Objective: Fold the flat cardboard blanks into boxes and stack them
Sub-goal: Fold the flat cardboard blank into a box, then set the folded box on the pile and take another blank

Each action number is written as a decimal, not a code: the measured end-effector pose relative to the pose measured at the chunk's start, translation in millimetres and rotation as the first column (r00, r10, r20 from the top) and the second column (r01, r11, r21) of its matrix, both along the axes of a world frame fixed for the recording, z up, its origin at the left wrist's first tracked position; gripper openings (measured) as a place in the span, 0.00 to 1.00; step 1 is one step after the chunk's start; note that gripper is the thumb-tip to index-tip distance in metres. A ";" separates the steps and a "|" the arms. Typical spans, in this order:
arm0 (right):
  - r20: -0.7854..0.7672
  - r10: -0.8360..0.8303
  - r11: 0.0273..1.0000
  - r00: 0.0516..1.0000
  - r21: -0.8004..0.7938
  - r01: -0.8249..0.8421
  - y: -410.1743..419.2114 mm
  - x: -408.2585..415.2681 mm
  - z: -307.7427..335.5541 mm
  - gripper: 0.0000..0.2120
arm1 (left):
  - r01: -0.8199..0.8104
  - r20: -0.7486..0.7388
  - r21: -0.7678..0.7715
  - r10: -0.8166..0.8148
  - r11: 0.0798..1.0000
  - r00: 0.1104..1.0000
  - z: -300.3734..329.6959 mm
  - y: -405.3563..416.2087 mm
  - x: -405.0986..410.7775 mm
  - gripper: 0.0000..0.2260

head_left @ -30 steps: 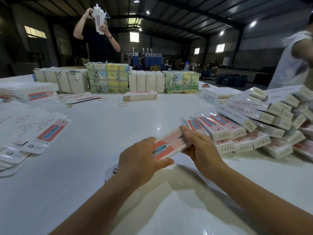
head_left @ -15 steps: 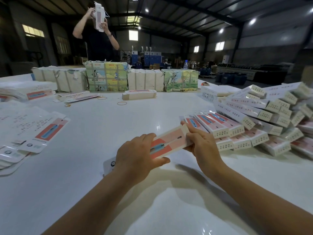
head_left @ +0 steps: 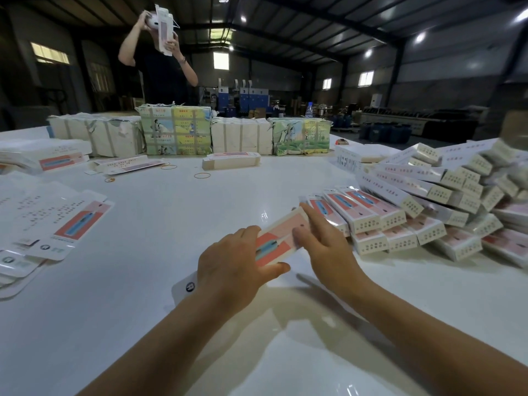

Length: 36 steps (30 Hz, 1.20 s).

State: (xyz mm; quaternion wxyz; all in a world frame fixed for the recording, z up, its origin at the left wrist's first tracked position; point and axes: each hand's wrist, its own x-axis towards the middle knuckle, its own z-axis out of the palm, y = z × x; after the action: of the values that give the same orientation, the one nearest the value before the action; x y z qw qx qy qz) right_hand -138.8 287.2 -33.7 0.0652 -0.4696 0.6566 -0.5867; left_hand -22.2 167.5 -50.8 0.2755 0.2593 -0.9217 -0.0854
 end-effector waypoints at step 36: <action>-0.259 -0.874 0.414 0.411 0.047 0.909 85.3 -295.1 164.7 0.21 | 0.064 -0.079 -0.216 -0.082 0.974 0.993 -24.2 -29.4 -21.5 0.17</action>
State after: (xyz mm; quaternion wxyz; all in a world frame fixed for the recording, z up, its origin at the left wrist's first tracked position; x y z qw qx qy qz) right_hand -433.9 372.5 131.0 -0.2803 -0.0929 0.8582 -0.4200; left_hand -43.7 138.1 -75.0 0.3385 0.1902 -0.9215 -0.0075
